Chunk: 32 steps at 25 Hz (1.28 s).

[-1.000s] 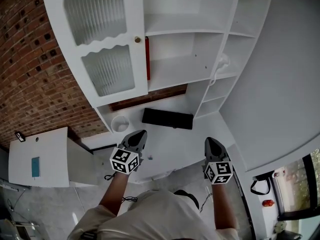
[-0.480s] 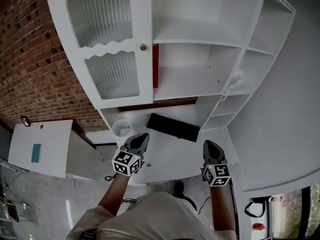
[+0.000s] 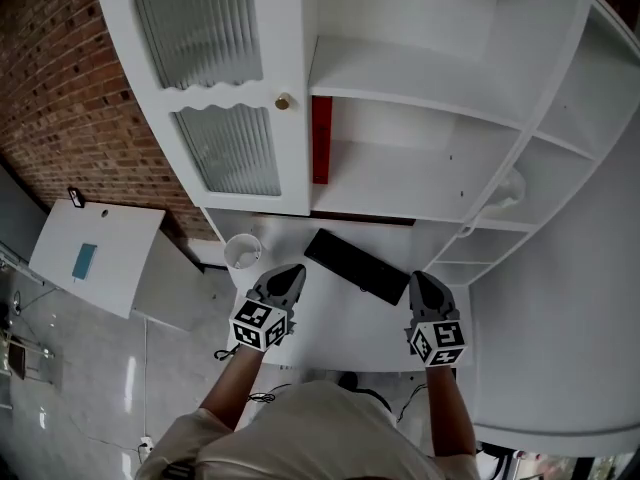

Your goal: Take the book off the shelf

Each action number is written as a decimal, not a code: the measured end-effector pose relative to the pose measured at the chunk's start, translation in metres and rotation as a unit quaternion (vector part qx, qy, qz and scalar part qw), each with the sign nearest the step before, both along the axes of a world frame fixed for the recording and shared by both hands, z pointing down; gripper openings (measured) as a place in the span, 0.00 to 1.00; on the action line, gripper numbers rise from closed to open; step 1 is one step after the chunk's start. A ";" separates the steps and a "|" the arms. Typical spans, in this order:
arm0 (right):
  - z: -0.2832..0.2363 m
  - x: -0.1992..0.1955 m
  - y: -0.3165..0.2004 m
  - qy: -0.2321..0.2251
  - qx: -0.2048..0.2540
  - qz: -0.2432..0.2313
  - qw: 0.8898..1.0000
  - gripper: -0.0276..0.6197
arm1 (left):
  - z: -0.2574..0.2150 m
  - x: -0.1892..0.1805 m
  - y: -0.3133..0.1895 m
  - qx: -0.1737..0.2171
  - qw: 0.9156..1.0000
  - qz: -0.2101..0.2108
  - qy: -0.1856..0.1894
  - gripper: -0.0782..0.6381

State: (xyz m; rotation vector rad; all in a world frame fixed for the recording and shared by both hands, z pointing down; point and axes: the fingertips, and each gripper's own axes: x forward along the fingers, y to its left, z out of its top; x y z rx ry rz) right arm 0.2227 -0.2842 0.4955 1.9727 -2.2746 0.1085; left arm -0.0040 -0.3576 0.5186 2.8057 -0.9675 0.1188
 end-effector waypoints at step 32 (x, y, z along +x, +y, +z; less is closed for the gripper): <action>-0.087 -0.078 -0.172 0.004 0.022 -0.269 0.963 0.13 | -0.028 -0.002 -0.009 0.022 0.992 -0.122 0.003 0.10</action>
